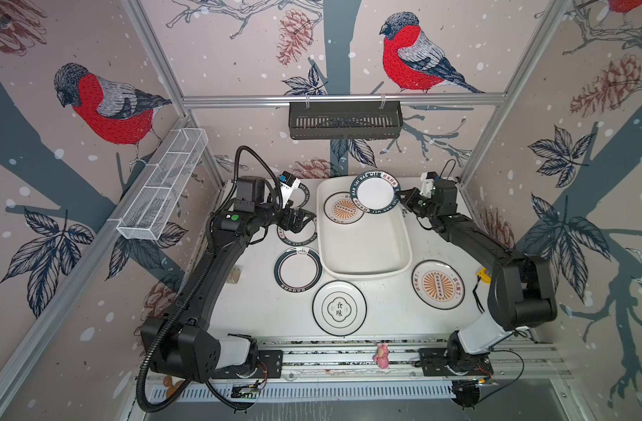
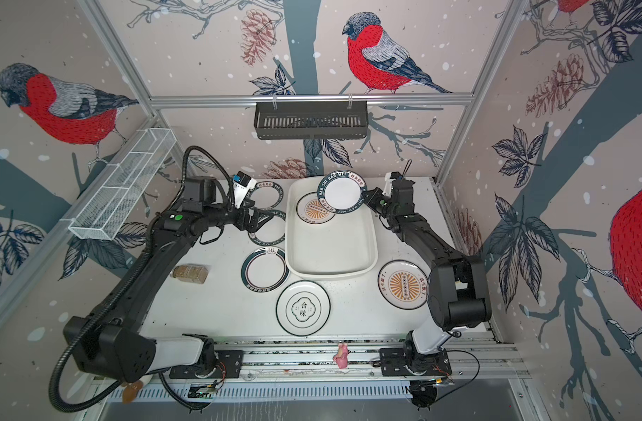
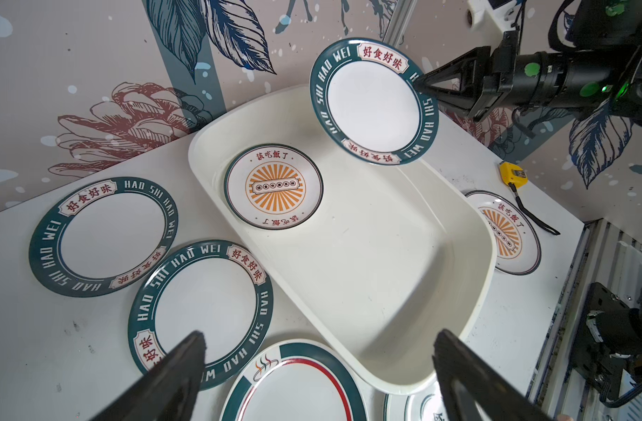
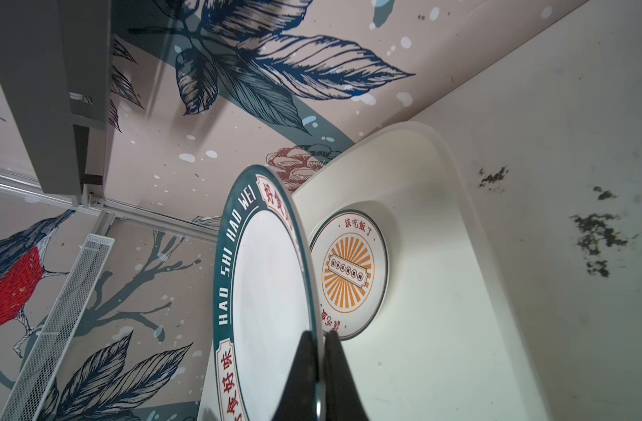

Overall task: Place the plates into the plastic bin on the countertop
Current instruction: Place the plate in the plastic bin.

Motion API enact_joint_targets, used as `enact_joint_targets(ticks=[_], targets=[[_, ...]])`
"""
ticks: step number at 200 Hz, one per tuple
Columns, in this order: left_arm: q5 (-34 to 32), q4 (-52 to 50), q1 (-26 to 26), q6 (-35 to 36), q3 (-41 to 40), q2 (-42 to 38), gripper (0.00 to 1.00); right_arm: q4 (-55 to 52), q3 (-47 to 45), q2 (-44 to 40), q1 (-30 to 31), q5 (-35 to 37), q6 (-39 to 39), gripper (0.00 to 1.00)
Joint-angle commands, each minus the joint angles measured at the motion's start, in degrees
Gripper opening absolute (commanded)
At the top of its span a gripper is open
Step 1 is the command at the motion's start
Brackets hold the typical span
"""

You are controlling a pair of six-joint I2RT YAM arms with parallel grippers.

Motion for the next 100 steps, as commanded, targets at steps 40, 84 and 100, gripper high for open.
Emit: enact_joint_targets(ticks=[40, 84, 100], targets=[[0.4, 0.3, -0.3, 0.3, 0.7, -0.4, 0.97, 4.8, 4.9, 7.0, 5.4, 1.2, 0.4, 0.02], [0.1, 0.5, -0.3, 0.2, -0.4, -1.2, 0.97, 3.7, 8.2, 10.7, 7.0, 1.6, 0.0, 0.02], [0.3, 0.4, -0.3, 0.1, -0.1, -1.2, 0.97, 3.0, 9.2, 12.0, 7.3, 2.2, -0.8, 0.02]])
